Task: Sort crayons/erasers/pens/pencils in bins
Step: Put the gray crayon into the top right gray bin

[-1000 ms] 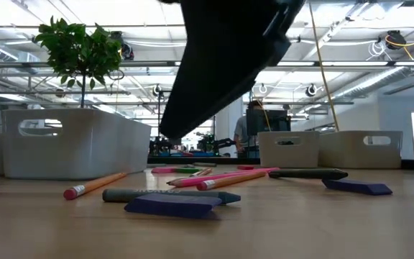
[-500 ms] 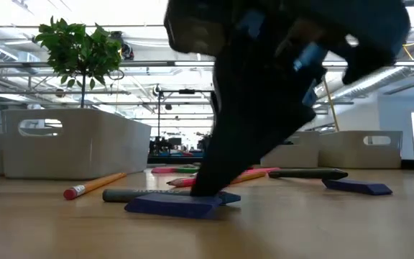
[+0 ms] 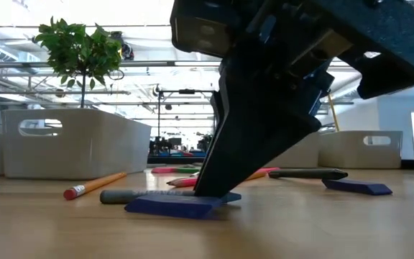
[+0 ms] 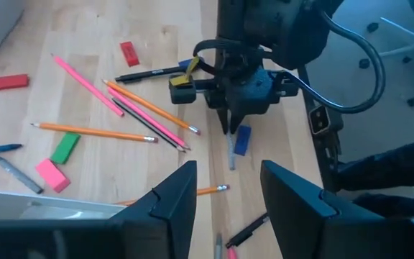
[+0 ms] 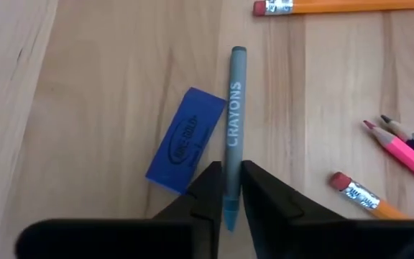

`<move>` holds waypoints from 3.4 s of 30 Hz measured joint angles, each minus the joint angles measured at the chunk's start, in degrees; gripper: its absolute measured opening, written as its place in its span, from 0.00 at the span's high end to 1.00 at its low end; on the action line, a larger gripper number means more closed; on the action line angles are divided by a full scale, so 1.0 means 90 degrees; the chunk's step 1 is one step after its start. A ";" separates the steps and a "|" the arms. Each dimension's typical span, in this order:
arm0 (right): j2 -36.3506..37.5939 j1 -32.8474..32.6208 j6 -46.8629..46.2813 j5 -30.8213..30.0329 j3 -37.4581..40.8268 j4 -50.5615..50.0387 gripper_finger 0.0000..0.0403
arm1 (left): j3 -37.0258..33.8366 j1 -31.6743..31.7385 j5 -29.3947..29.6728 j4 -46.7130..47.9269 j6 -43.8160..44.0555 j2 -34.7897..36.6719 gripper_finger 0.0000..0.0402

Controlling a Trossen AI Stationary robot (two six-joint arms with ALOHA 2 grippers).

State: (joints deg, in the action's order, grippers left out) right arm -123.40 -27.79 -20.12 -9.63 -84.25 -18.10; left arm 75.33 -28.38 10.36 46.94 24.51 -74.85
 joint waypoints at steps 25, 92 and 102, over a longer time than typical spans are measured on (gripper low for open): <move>0.0807 -0.0221 -0.1613 0.1078 0.0277 -0.3003 0.91 | 0.0000 0.0024 0.0568 -0.0053 0.0029 0.0000 0.61; 0.5044 0.4820 -0.2848 -0.1359 0.0690 -0.6296 0.96 | 0.0007 -0.0162 0.1077 0.0600 0.0243 0.1156 0.61; 0.5040 0.7324 -0.1904 -0.1387 0.2355 -0.5844 0.95 | 0.0005 0.0810 0.1163 0.0329 -0.0387 0.1156 0.61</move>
State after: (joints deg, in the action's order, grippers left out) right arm -78.04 38.13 -37.25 -22.11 -63.05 -70.69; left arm 75.37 -21.09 20.83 49.90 21.03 -64.45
